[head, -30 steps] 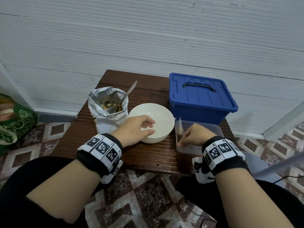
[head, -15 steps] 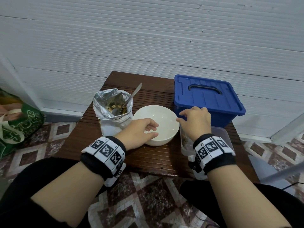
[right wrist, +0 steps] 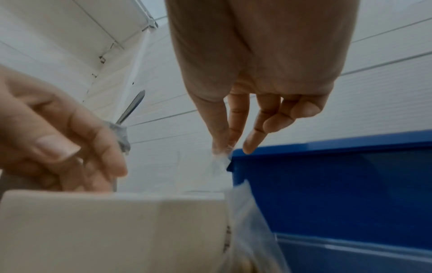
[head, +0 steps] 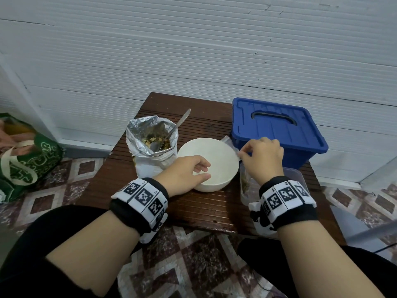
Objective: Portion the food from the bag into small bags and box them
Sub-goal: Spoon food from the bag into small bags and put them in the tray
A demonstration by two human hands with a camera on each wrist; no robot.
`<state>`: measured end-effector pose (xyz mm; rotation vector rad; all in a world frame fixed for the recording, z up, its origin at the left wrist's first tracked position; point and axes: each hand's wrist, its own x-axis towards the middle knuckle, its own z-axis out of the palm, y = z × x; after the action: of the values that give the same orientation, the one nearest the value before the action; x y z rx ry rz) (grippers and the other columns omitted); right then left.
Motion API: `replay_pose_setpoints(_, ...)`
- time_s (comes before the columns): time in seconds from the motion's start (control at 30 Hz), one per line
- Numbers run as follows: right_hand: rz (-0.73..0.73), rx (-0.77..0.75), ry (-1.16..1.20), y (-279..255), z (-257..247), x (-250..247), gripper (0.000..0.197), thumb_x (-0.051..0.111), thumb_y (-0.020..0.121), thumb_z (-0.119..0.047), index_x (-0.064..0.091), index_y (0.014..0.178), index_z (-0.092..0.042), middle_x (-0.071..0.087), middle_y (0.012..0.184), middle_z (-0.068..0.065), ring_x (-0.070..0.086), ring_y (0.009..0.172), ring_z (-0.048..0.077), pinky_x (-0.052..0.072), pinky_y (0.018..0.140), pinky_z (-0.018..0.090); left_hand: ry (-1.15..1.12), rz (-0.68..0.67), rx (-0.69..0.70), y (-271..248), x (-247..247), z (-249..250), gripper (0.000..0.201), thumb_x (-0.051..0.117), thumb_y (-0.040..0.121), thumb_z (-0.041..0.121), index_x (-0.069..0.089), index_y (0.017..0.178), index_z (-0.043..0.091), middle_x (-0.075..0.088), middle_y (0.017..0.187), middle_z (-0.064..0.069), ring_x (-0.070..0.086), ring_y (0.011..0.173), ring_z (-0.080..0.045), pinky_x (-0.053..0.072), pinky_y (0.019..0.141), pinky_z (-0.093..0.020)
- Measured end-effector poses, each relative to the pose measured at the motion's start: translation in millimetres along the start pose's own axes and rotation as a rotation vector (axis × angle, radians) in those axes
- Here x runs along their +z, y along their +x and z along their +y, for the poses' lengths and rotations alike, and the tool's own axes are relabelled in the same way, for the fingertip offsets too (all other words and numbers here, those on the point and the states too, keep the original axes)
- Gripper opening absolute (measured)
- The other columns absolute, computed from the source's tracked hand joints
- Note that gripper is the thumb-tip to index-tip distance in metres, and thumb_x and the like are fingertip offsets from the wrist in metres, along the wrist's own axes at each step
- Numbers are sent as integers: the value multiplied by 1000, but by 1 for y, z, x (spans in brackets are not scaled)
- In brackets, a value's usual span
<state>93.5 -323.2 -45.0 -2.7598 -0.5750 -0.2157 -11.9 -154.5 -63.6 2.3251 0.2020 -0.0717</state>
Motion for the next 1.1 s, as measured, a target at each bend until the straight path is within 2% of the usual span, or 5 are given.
replay_pose_setpoints(0.13,31,-6,282,4,2,-11,10,63,88,-32,64,79,-29,65,87,-8,53,95,21,38,88,37,-68,48,-25,-3,-1,7,44,53,96,36,48,136,17,58,116,7,53,107,-5,35,88,-13)
replay_pose_setpoints(0.27,-128,-59,593,-4,-6,-18,9,69,85,-22,67,77,-25,63,78,-12,51,70,2,40,65,14,-238,163,-60,-1,-3,14,58,43,98,41,32,146,11,59,126,0,52,113,-9,34,95,-21)
replay_pose_setpoints(0.43,-228,-74,604,-10,-6,-9,7,70,84,-19,68,80,-23,66,82,-9,52,73,4,38,65,15,-438,304,-53,3,-2,13,5,58,94,22,60,97,19,69,96,2,67,87,-10,52,88,-32)
replay_pose_setpoints(0.9,-145,-79,761,-12,-15,-8,5,67,87,-21,69,83,-23,64,80,-11,54,76,2,41,73,20,-219,297,47,-2,0,13,19,79,77,24,61,71,25,64,73,14,57,68,7,46,69,-11)
replay_pose_setpoints(1.1,-139,-90,808,-9,-12,-9,8,63,90,-18,70,87,-21,68,86,8,60,84,21,48,79,29,-337,281,160,-7,-6,14,35,80,75,27,65,106,31,66,86,12,61,82,2,48,77,-15)
